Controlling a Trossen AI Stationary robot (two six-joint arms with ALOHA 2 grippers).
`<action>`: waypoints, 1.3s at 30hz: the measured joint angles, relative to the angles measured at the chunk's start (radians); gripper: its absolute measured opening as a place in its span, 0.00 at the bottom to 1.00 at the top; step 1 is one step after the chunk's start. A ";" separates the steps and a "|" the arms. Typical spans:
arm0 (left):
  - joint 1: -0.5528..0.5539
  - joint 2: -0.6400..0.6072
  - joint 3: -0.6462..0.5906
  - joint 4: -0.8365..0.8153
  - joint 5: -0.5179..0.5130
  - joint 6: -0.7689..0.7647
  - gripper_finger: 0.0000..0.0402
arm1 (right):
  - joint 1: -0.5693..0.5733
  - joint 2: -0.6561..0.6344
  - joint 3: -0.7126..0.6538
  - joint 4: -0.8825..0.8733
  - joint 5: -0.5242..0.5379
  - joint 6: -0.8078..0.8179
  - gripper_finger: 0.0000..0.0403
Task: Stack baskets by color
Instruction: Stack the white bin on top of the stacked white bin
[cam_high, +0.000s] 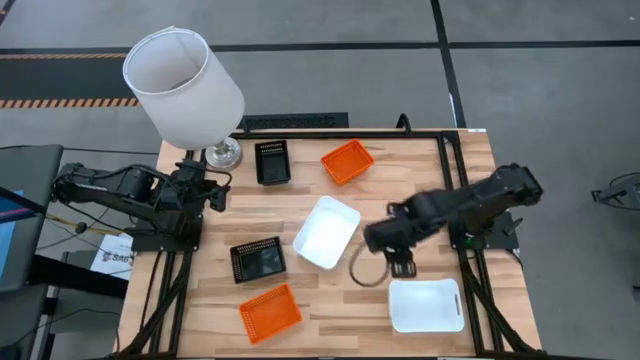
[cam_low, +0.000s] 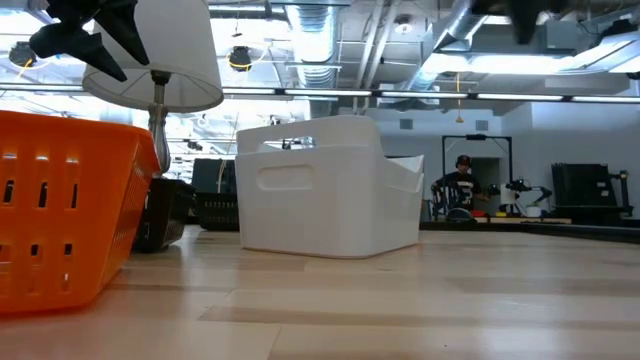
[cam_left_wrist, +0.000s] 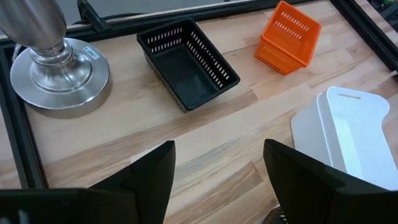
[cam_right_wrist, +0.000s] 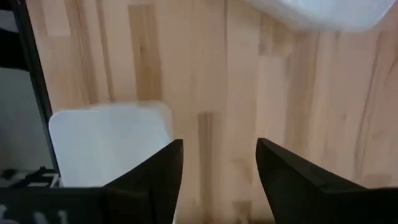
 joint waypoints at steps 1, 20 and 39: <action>0.000 0.000 0.000 0.000 0.000 0.000 0.58 | 0.026 -0.009 -0.026 0.001 0.007 0.033 0.55; 0.000 0.000 0.000 0.000 0.008 0.026 0.58 | 0.233 -0.027 -0.533 0.380 -0.119 0.258 0.55; 0.000 0.000 0.000 0.000 0.008 0.023 0.58 | 0.135 -0.020 -0.741 0.562 -0.192 0.470 0.04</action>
